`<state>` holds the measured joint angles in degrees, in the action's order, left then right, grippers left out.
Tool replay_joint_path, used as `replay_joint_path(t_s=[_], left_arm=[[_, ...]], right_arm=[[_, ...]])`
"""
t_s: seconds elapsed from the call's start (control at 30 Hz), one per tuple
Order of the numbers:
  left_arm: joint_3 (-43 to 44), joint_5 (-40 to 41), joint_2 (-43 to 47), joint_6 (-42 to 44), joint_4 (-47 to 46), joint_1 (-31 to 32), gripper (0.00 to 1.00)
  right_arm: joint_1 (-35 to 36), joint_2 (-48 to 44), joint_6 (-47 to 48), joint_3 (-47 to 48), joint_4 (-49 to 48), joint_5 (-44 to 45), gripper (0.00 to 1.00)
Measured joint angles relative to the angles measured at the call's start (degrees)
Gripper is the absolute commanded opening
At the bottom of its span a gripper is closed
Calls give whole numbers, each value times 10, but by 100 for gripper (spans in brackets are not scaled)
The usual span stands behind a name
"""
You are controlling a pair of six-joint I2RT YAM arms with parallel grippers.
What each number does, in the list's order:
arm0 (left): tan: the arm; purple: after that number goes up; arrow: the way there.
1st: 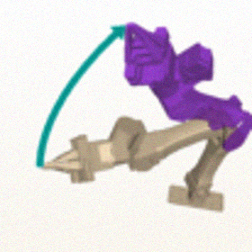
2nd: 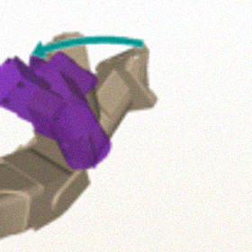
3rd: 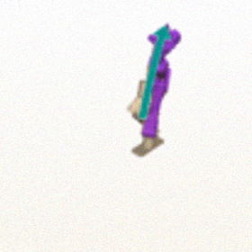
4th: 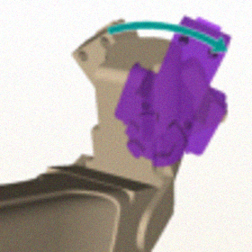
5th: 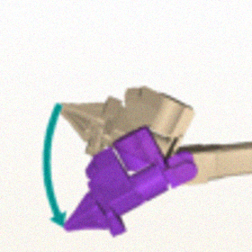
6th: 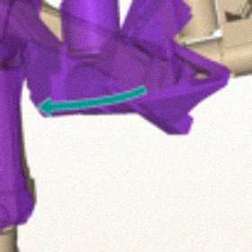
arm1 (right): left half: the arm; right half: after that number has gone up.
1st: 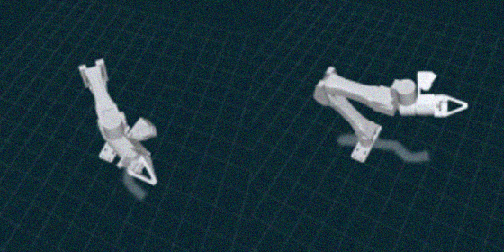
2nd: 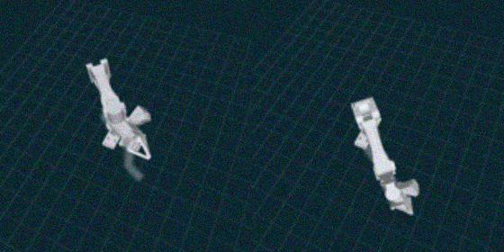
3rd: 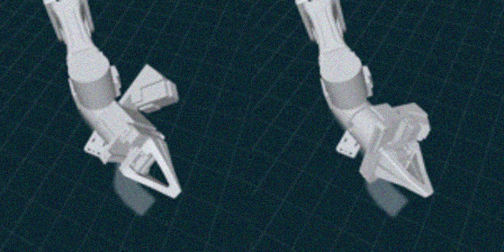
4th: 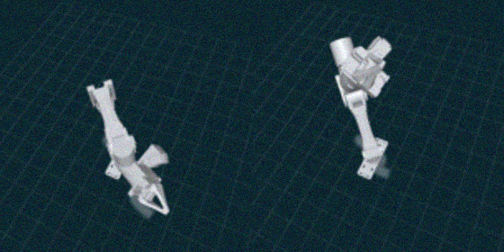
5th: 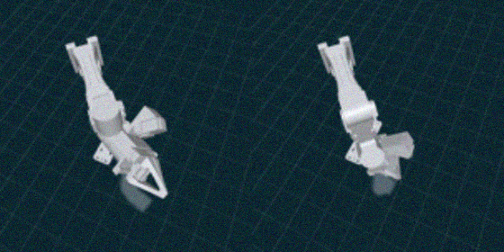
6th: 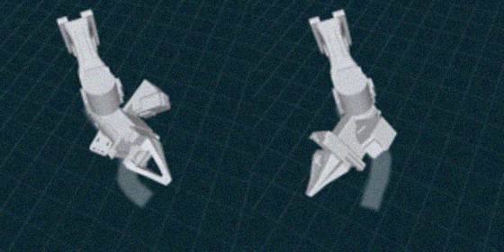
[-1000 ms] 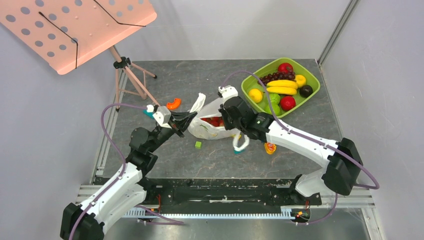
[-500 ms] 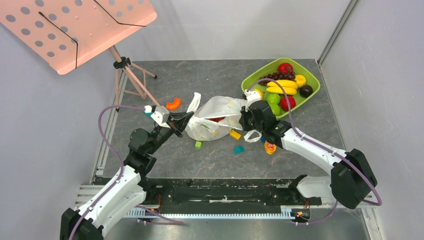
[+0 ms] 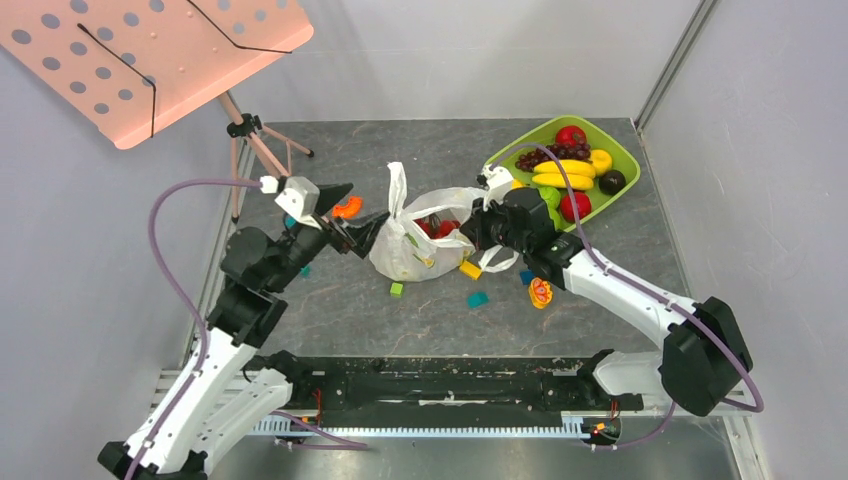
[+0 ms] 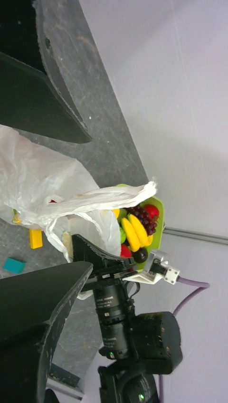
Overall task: Take the fake fruits out of the plastic bag
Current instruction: Adjust the plastic bag at the center of the board.
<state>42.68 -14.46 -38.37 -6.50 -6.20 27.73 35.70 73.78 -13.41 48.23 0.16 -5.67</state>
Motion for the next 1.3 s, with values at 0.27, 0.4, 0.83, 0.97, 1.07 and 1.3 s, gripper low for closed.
replay_joint_path(t_s=[0.27, 0.4, 0.83, 0.97, 1.07, 1.3], left_arm=[[227, -2, -85, -2, 187, 0, 100], [295, -14, -156, -18, 223, 21, 100], [316, 91, -292, -21, 259, 213, 58], [316, 102, -316, -38, 256, 215, 20], [307, 104, -326, -54, 243, 218, 2], [299, 134, -365, -70, 223, 222, 2]], right_arm=[[0, 23, -7, 37, -8, -17, 0], [0, 33, -18, 43, -8, -20, 0], [-5, 43, -45, 48, -10, -15, 0], [-9, 43, -49, 48, -10, -8, 0], [-12, 43, -53, 48, -10, -3, 0], [-14, 43, -66, 48, -10, 5, 0]])
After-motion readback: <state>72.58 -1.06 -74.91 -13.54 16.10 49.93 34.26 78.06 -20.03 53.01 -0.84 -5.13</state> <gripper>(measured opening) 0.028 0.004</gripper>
